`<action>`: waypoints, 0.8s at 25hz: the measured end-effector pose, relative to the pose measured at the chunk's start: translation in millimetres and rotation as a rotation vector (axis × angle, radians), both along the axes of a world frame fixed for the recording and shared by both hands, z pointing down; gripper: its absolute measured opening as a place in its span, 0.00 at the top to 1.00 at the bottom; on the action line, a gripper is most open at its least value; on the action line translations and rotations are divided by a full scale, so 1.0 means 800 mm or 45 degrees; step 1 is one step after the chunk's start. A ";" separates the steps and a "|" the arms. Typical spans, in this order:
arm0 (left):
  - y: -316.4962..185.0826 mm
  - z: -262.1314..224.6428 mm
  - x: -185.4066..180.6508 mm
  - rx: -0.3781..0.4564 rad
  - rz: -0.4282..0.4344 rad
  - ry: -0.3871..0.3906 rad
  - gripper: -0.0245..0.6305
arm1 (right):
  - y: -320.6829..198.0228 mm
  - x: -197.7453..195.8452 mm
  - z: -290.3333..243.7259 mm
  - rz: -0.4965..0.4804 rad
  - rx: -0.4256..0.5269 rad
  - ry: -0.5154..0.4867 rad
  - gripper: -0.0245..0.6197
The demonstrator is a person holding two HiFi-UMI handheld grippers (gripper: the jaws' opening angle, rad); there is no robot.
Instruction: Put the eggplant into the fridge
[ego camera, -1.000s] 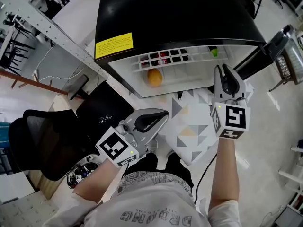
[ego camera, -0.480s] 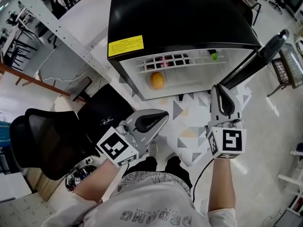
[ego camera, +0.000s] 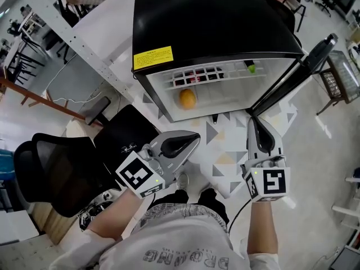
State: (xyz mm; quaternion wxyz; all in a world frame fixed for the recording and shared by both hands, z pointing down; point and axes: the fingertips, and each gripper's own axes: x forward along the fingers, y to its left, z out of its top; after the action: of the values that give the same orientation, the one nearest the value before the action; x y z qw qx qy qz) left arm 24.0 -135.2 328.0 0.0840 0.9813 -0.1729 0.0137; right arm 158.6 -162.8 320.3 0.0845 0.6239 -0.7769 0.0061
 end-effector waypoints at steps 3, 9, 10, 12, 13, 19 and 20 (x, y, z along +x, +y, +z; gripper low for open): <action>0.004 -0.001 0.001 0.002 0.012 -0.001 0.95 | 0.012 -0.005 0.003 -0.017 -0.016 -0.002 0.95; 0.008 -0.002 0.001 0.003 0.026 -0.002 0.95 | 0.030 -0.005 0.008 -0.012 -0.038 -0.026 0.95; 0.009 -0.001 0.001 0.002 0.029 -0.002 0.95 | 0.033 -0.005 0.009 -0.013 -0.043 -0.025 0.96; 0.010 0.000 0.001 0.001 0.032 -0.003 0.95 | 0.038 -0.005 0.011 -0.015 -0.048 -0.027 0.96; 0.010 0.000 0.001 0.001 0.032 -0.004 0.95 | 0.041 -0.005 0.012 -0.016 -0.050 -0.032 0.96; 0.009 0.001 -0.002 -0.001 0.026 -0.007 0.95 | 0.051 -0.008 0.014 -0.026 -0.064 -0.054 0.96; 0.009 0.001 -0.003 -0.001 0.026 -0.007 0.95 | 0.051 -0.010 0.015 -0.028 -0.067 -0.057 0.96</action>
State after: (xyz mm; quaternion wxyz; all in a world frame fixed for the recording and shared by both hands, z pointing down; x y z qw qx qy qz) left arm 21.8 -127.8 328.6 0.0837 0.9829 -0.1631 0.0173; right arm 150.9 -121.6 332.0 0.0835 0.6125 -0.7851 0.0395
